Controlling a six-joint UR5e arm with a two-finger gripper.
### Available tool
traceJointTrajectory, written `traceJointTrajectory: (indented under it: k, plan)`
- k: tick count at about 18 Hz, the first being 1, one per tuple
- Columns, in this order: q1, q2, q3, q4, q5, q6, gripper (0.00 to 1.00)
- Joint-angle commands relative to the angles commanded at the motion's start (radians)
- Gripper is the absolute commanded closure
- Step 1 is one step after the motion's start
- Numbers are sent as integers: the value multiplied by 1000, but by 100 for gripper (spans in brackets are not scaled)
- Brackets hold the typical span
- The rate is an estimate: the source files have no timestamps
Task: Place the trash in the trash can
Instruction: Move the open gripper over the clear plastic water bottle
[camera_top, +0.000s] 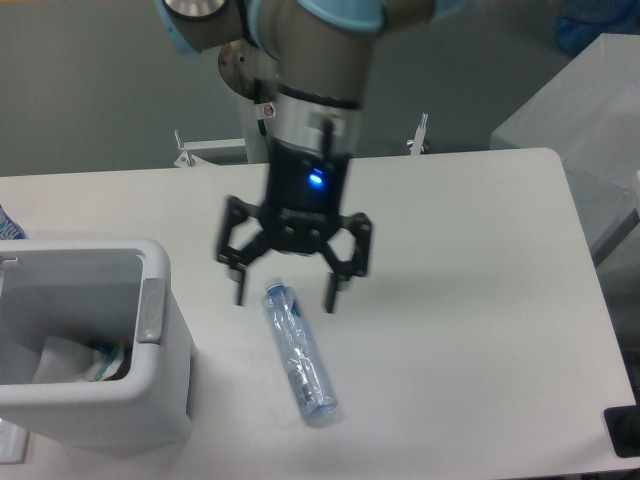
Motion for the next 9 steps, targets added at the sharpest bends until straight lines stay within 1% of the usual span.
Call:
traceJointTrajectory:
  k: [3, 7, 9]
  plan:
    - [-6, -54, 3, -21, 111, 2, 0]
    - [-14, -104, -9, -23, 120, 3, 0]
    - [-23, -136, -5, -20, 120, 3, 0]
